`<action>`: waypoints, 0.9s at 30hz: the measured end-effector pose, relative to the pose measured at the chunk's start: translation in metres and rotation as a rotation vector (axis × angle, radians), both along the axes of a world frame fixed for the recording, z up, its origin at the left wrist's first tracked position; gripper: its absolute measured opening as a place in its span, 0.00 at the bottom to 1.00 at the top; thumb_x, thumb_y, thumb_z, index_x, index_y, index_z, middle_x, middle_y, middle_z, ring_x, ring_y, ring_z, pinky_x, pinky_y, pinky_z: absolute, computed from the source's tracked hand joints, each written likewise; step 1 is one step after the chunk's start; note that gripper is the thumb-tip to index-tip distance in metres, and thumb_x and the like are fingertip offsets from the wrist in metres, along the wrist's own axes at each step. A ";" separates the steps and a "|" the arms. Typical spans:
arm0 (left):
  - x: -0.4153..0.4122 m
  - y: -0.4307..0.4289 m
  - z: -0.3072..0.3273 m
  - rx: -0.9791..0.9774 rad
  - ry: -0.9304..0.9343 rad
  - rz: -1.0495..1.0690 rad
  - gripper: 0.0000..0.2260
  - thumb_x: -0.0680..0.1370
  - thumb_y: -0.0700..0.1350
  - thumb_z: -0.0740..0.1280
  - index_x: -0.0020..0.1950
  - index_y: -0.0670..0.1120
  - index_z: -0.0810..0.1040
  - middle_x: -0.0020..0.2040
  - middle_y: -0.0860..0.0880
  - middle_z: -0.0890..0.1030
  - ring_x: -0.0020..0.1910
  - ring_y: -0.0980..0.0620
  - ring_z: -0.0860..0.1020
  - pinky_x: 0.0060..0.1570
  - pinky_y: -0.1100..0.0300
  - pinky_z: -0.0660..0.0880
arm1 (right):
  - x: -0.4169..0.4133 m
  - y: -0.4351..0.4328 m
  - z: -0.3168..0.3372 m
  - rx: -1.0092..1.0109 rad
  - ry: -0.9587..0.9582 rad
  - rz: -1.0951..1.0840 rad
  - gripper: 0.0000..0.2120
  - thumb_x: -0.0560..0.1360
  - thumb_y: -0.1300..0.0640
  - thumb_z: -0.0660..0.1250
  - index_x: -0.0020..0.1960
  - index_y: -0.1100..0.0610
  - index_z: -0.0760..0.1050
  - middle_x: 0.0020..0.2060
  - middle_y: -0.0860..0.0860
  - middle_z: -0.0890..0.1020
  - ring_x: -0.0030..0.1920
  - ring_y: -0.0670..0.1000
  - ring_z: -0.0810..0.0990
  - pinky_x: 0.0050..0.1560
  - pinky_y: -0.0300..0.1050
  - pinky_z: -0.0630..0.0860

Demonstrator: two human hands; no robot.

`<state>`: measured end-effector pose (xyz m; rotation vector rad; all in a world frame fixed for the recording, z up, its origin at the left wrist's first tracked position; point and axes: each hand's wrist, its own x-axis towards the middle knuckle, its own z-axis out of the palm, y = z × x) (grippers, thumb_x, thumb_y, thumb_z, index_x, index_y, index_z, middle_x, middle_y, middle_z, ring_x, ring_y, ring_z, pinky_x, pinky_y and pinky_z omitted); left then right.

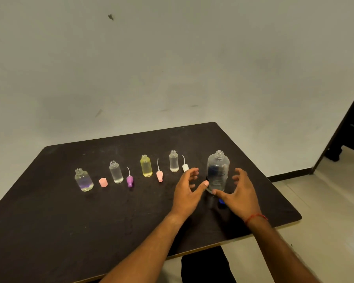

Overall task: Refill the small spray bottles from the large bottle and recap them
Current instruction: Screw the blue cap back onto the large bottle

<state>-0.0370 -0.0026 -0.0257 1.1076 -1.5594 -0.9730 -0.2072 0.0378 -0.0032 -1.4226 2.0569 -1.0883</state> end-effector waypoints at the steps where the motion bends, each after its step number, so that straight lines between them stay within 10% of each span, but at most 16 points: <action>1: -0.005 -0.002 -0.004 0.015 -0.001 -0.027 0.24 0.76 0.49 0.75 0.70 0.53 0.73 0.65 0.57 0.77 0.64 0.61 0.75 0.63 0.61 0.75 | -0.001 0.003 -0.004 0.025 0.032 -0.022 0.46 0.60 0.42 0.81 0.70 0.51 0.62 0.61 0.51 0.76 0.62 0.51 0.74 0.63 0.55 0.74; 9: -0.031 -0.014 -0.006 0.035 -0.031 -0.119 0.34 0.72 0.54 0.77 0.75 0.57 0.67 0.70 0.61 0.74 0.69 0.65 0.71 0.66 0.68 0.69 | 0.000 0.013 -0.015 0.117 0.179 0.009 0.13 0.68 0.45 0.76 0.49 0.45 0.77 0.47 0.42 0.79 0.54 0.46 0.74 0.62 0.51 0.66; 17: -0.030 -0.013 -0.005 -0.041 -0.029 -0.099 0.29 0.73 0.49 0.78 0.70 0.58 0.71 0.65 0.62 0.77 0.64 0.66 0.75 0.62 0.72 0.71 | -0.014 0.005 0.024 -0.148 -0.047 -0.006 0.19 0.69 0.58 0.77 0.58 0.52 0.76 0.47 0.47 0.81 0.46 0.44 0.81 0.55 0.44 0.79; 27: -0.030 -0.014 -0.009 -0.034 -0.033 -0.122 0.30 0.73 0.51 0.78 0.72 0.56 0.71 0.67 0.61 0.77 0.66 0.63 0.74 0.67 0.63 0.73 | -0.032 -0.020 0.097 -0.242 0.240 0.202 0.15 0.71 0.64 0.74 0.57 0.54 0.82 0.53 0.52 0.83 0.49 0.50 0.80 0.56 0.42 0.77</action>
